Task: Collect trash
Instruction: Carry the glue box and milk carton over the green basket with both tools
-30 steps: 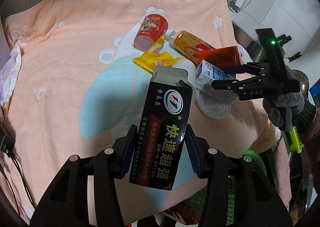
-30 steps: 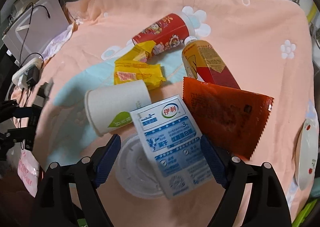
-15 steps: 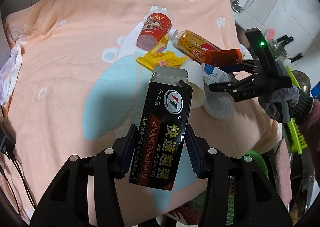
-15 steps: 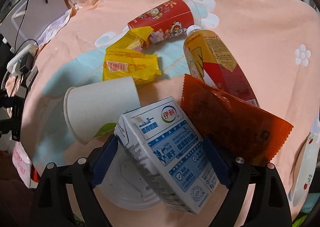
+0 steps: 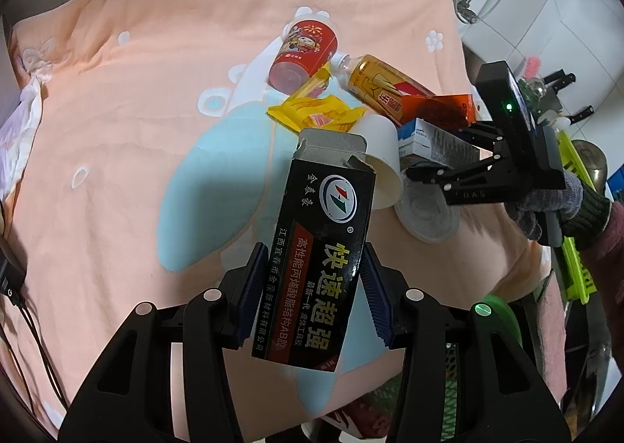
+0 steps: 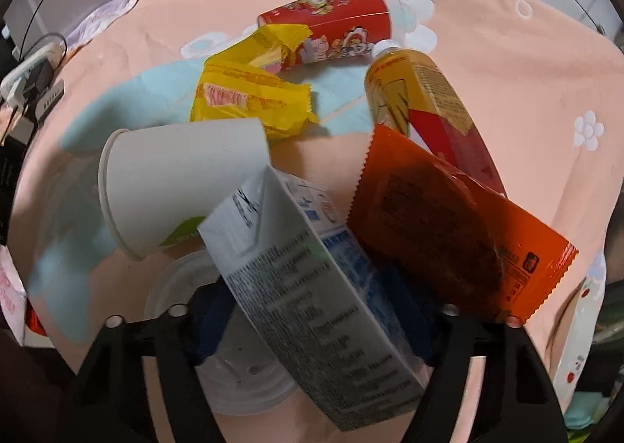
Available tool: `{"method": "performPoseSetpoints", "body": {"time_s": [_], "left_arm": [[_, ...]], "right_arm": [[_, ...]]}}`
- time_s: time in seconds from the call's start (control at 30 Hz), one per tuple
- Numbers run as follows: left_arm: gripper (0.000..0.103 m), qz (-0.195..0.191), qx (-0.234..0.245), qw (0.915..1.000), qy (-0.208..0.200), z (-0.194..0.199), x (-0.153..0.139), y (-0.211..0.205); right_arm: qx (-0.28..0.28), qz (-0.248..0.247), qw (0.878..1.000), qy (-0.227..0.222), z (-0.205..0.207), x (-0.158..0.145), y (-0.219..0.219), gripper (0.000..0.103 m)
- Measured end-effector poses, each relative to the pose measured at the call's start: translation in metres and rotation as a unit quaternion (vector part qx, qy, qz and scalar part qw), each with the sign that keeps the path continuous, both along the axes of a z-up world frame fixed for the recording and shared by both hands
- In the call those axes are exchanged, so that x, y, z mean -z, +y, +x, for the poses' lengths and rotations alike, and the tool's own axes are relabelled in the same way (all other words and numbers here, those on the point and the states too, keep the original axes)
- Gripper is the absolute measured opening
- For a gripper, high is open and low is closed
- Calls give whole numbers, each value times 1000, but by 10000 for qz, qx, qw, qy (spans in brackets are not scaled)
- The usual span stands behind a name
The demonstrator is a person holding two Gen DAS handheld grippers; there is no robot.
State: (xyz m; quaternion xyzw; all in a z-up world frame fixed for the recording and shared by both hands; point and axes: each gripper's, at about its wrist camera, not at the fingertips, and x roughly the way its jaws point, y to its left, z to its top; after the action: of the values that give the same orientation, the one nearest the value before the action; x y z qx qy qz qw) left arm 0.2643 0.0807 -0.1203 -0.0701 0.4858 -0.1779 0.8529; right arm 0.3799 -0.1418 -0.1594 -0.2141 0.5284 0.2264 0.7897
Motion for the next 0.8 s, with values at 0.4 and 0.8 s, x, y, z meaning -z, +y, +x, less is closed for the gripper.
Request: {"method": "performPoseSetpoints", "body": {"time_s": [0.4, 0.8], "left_arm": [[48, -54, 136, 9998, -131, -8, -8, -12], [48, -165, 381, 9987, -289, -40, -23, -45]], "right_arm": [[653, 555, 9954, -433, -24, -40, -22, 42], [1128, 1248, 9827, -775, -102, -88, -46, 40]]}}
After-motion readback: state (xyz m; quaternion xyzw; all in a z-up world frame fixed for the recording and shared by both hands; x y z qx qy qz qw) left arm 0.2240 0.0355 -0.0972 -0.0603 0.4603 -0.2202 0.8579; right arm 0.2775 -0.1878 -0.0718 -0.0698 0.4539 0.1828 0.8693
